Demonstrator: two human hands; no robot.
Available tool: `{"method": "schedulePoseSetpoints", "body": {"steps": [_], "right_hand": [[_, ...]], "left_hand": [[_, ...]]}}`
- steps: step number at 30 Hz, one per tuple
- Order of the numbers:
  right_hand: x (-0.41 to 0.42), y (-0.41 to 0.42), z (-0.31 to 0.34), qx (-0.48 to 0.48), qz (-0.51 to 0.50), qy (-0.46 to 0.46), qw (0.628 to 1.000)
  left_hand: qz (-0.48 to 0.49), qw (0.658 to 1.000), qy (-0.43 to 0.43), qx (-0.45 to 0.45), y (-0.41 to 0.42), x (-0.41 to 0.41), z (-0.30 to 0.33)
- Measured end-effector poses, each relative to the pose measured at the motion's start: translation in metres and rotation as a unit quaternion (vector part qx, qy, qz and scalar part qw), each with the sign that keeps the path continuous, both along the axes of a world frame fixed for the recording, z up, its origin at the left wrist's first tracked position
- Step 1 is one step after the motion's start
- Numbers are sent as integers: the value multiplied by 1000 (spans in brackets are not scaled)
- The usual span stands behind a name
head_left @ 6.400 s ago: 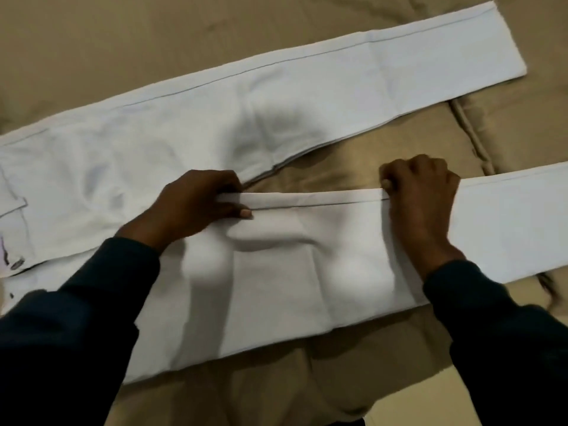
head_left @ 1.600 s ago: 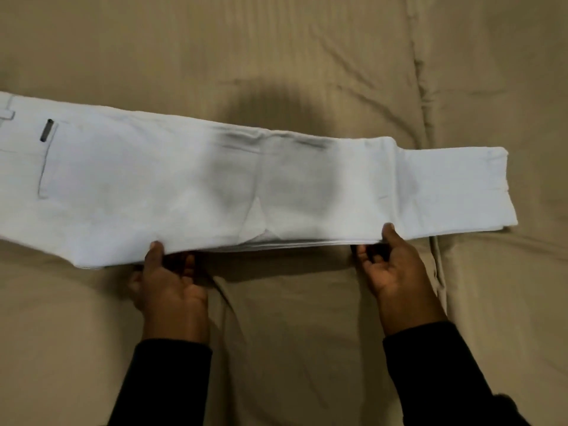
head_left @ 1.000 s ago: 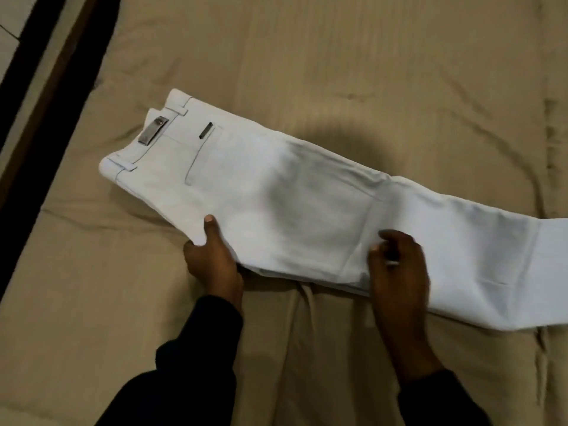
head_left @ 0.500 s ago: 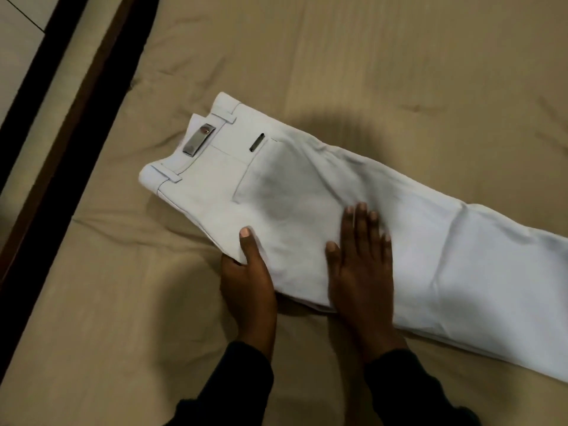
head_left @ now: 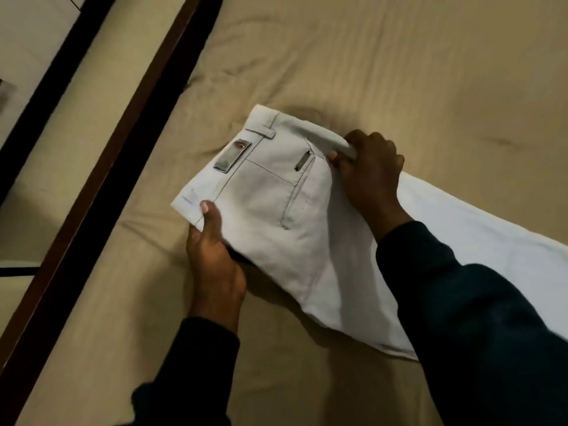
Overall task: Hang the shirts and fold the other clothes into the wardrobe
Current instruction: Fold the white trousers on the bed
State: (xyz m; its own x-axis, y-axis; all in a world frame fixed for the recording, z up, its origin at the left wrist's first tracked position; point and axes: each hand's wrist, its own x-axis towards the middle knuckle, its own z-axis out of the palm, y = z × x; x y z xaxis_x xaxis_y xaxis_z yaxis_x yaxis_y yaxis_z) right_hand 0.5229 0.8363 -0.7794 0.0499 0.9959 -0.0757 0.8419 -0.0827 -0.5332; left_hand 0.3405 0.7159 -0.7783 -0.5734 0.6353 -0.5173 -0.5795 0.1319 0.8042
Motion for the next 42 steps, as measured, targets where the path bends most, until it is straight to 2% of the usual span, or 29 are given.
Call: {"method": "schedulePoseSetpoints", "body": {"steps": [2, 4, 6, 8, 11, 13, 15, 17, 19, 21, 23, 24, 26, 27, 30, 36, 37, 39, 41, 42], "right_hand": [[-18, -3, -3, 17, 38, 1, 999], [-32, 3, -4, 12, 67, -11, 998], [-48, 18, -4, 18, 66, 29, 997], [-64, 36, -5, 21, 75, 36, 996], [-84, 46, -16, 31, 114, -66, 991], [-88, 42, -28, 75, 115, -120, 983], [-88, 36, -37, 111, 111, -151, 976], [-90, 33, -37, 106, 116, -152, 976], [-90, 25, -31, 100, 113, -125, 981], [-78, -4, -20, 88, 82, -83, 989], [-59, -52, -9, 80, 48, -51, 994], [-46, -76, -9, 78, 32, -43, 996], [-15, -115, -15, 56, 5, -39, 998], [1, -129, -21, 40, 5, -45, 998], [28, -146, -38, 30, 60, -77, 995], [56, -144, -50, 47, 121, -113, 985], [82, -149, -51, 47, 101, -137, 984], [148, -164, -54, 38, -15, -187, 982], [222, -190, -50, 17, -133, -199, 971], [254, -206, -46, 5, -155, -201, 967]], "left_hand": [[7, 998, -60, 18, -10, -16, 1], [-22, 997, -71, 18, -10, -33, 3], [-70, 997, -15, 2, -2, -49, 1], [-70, 995, 51, -42, 7, -58, -5], [-23, 990, 103, -93, 13, -63, -18], [-21, 975, 180, -130, 16, -61, -27], [-37, 945, 270, -182, 19, -61, -34], [-62, 916, 325, -226, 19, -63, -37], [-61, 902, 355, -237, 16, -58, -33], [-33, 870, 417, -260, 12, -36, -20], [-50, 802, 514, -301, 2, 2, -2], [-103, 758, 575, -291, -4, 27, 6], [-260, 664, 673, -195, -19, 79, 4], [-319, 636, 687, -147, -26, 99, -5], [-404, 591, 686, -129, -32, 121, -37], [-374, 566, 727, -108, -32, 113, -54], [-377, 564, 727, -106, -31, 114, -55], [-377, 560, 730, -105, -31, 112, -56], [-365, 543, 748, -112, -31, 114, -56], [-356, 539, 753, -123, -31, 119, -55]]}}
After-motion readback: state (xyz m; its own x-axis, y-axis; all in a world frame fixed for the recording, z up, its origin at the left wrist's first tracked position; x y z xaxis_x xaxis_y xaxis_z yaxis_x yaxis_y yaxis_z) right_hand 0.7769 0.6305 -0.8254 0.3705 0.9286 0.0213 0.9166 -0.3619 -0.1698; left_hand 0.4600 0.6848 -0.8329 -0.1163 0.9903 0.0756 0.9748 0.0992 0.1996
